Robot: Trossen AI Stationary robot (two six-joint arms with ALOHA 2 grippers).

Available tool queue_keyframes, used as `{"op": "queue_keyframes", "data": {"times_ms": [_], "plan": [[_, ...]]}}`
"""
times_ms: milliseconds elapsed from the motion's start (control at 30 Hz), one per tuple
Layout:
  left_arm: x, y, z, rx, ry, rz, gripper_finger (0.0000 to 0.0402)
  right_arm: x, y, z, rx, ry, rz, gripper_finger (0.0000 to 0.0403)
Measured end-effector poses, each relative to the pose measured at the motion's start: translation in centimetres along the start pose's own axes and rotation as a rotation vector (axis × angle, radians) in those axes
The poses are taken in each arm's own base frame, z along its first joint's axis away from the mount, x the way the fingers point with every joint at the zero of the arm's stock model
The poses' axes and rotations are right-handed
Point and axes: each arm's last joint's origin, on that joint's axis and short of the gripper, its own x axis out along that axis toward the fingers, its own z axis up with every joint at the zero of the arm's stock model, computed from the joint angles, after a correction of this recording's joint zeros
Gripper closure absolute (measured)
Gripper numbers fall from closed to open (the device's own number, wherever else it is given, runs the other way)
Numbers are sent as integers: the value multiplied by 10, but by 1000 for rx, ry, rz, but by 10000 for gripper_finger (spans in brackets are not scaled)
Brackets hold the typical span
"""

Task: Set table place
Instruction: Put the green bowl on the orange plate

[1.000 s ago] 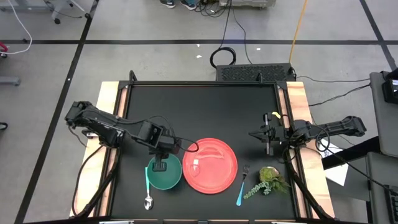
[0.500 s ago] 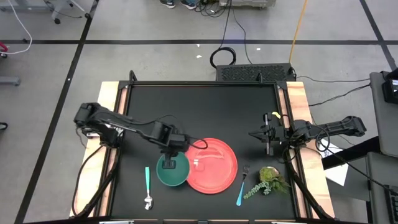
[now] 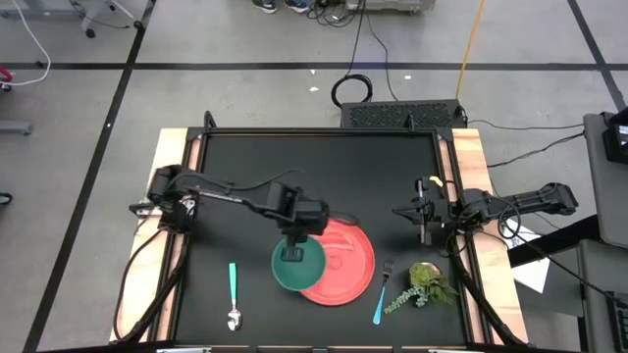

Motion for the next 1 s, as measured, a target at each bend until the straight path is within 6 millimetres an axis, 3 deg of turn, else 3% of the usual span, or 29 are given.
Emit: {"op": "queue_keyframes", "data": {"times_ms": [200, 533, 767, 1000], "plan": [[12, 11, 32, 30, 0, -1, 395, 0, 0, 0, 0, 0, 0, 403], [36, 27, 57, 87, -5, -20, 398, 0, 0, 0, 0, 0, 0, 403], [51, 40, 60, 79, 2, -26, 398, 0, 0, 0, 0, 1, 0, 403], [51, 40, 59, 79, 5, -67, 398, 0, 0, 0, 0, 1, 0, 403]]}}
